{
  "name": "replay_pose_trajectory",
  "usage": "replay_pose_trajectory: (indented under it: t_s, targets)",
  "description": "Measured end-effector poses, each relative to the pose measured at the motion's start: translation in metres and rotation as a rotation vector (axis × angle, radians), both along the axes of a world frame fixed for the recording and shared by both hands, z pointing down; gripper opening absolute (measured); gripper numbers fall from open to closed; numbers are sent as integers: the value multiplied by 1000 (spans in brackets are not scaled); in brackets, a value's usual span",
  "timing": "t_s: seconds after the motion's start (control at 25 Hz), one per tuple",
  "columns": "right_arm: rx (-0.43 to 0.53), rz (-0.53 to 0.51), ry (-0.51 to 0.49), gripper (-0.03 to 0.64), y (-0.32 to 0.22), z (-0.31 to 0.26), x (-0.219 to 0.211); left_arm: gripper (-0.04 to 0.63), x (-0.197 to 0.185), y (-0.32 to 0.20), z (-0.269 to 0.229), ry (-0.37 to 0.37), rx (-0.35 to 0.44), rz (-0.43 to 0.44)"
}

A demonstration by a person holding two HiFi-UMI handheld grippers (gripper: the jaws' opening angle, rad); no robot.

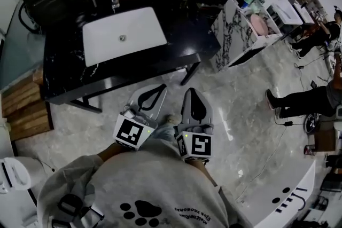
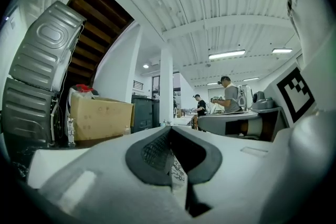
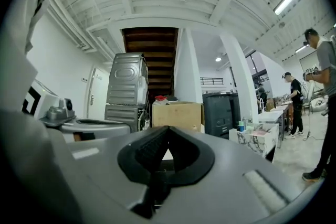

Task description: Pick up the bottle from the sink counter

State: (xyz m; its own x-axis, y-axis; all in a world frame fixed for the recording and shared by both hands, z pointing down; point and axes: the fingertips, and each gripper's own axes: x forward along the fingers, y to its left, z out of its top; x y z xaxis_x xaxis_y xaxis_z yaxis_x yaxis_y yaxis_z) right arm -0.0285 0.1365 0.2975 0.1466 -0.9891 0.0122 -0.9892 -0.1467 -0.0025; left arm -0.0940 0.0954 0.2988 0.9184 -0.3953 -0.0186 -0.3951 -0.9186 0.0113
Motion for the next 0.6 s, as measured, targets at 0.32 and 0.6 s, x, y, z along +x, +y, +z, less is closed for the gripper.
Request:
replay_pose_trajectory:
  t_s: [0.32, 0.6]
  targets:
    - [13, -78, -9, 2, -51, -8, 65, 2, 57, -41, -6, -6, 0, -79]
    - [27, -137, 10, 2, -82, -11, 124, 2, 121, -64, -7, 16, 4, -105]
